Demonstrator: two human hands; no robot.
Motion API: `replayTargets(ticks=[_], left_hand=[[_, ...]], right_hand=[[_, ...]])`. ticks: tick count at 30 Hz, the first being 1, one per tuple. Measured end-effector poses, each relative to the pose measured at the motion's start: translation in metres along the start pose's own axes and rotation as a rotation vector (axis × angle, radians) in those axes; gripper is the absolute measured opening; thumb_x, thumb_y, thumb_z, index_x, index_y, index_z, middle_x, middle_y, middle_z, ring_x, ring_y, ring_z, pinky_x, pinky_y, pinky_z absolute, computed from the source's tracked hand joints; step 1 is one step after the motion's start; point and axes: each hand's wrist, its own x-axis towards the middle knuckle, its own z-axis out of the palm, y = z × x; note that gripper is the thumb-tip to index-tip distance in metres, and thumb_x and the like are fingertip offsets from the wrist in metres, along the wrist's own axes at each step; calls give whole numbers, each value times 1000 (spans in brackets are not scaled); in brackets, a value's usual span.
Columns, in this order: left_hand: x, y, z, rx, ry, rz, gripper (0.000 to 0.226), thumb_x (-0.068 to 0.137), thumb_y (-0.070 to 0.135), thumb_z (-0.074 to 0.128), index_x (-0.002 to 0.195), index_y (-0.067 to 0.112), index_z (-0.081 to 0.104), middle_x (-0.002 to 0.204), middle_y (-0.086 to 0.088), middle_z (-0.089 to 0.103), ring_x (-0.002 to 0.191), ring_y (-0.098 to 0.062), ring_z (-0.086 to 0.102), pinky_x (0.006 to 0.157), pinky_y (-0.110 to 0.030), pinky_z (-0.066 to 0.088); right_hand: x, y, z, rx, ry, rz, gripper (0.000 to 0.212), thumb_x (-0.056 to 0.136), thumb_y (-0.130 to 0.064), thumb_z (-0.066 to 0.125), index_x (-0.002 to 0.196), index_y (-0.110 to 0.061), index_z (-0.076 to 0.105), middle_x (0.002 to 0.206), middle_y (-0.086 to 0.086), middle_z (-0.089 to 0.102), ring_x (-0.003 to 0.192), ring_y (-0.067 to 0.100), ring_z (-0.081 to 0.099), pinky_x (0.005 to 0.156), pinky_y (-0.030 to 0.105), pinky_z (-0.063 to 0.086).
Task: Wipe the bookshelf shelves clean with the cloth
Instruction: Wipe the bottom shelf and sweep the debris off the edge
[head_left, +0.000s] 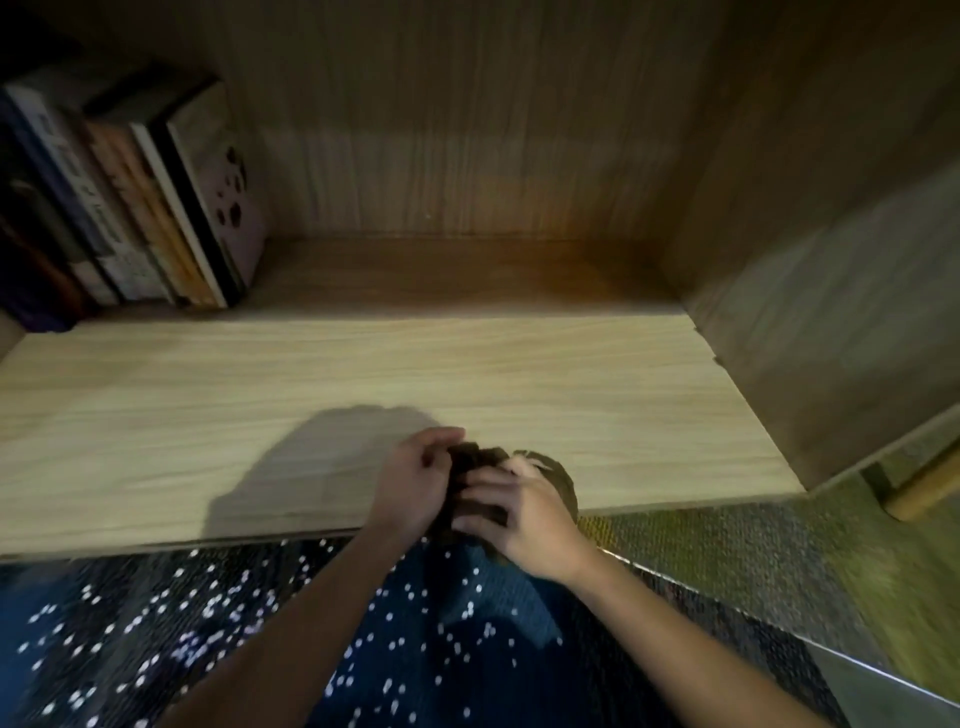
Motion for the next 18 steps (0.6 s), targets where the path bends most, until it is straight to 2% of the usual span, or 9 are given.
replayTargets(ticks=[2, 4, 5, 6, 9, 12, 14, 16, 18], left_hand=[[-24, -8, -7, 8, -54, 14, 33, 91, -4, 42, 103, 12, 68, 109, 0, 66, 101, -11, 59, 85, -10, 41], [-42, -12, -17, -70, -114, -31, 30, 93, -2, 43, 99, 13, 69, 109, -1, 67, 101, -15, 62, 90, -24, 49], [-49, -13, -23, -89, -146, -62, 28, 94, 0, 43, 100, 12, 68, 107, -2, 67, 101, -17, 63, 91, -31, 51], [-52, -13, -29, -83, -154, -73, 27, 95, 1, 43, 101, 12, 68, 106, 0, 67, 101, -17, 62, 91, -33, 51], [-52, -10, -42, -9, -63, -18, 24, 94, 1, 45, 100, 8, 67, 102, -1, 65, 94, -11, 59, 89, -21, 44], [-51, 2, -49, -11, -76, 32, 25, 93, -1, 45, 105, 3, 66, 106, -7, 65, 88, -13, 59, 78, -14, 45], [-52, 8, -50, 38, -101, 52, 29, 93, 0, 42, 112, 1, 64, 107, -9, 63, 86, -12, 56, 72, -11, 45], [-52, 10, -51, 63, -107, 21, 28, 94, 5, 43, 116, 4, 61, 111, -9, 62, 90, -13, 54, 77, -18, 43], [-55, 8, -51, 56, -128, -53, 29, 96, 7, 44, 120, 3, 58, 113, -9, 60, 87, -12, 53, 74, -18, 42]], right_hand=[[-24, -12, 9, 20, -109, 22, 42, 81, -50, 51, 100, -19, 71, 108, -8, 66, 88, -1, 35, 83, 7, 26], [-46, -18, 15, 109, -346, 102, 34, 86, -40, 55, 102, -13, 69, 107, -2, 65, 93, 10, 51, 85, 25, 40], [-56, -23, 14, 180, -427, 153, 29, 89, -32, 57, 101, -8, 68, 103, 1, 63, 94, 13, 56, 86, 29, 44], [-61, -26, 9, 239, -451, 199, 27, 90, -27, 56, 102, -6, 67, 100, -1, 60, 94, 12, 57, 86, 26, 45], [-53, -38, -21, 275, -302, 239, 32, 88, -34, 52, 108, -11, 64, 102, -10, 57, 102, 8, 55, 92, 22, 43], [-23, -45, -44, 50, -51, 208, 38, 87, -39, 51, 118, -19, 60, 110, -14, 56, 104, 11, 48, 95, 29, 39], [-5, -42, -41, -79, 70, 270, 39, 89, -37, 51, 124, -20, 56, 118, -10, 55, 109, 15, 44, 98, 35, 36], [3, -37, -27, -164, 49, 358, 40, 91, -38, 49, 127, -22, 53, 127, -6, 53, 118, 19, 42, 103, 41, 34], [-4, -39, -9, -300, -50, 343, 41, 91, -41, 44, 128, -25, 51, 130, -8, 50, 121, 21, 39, 105, 41, 32]])
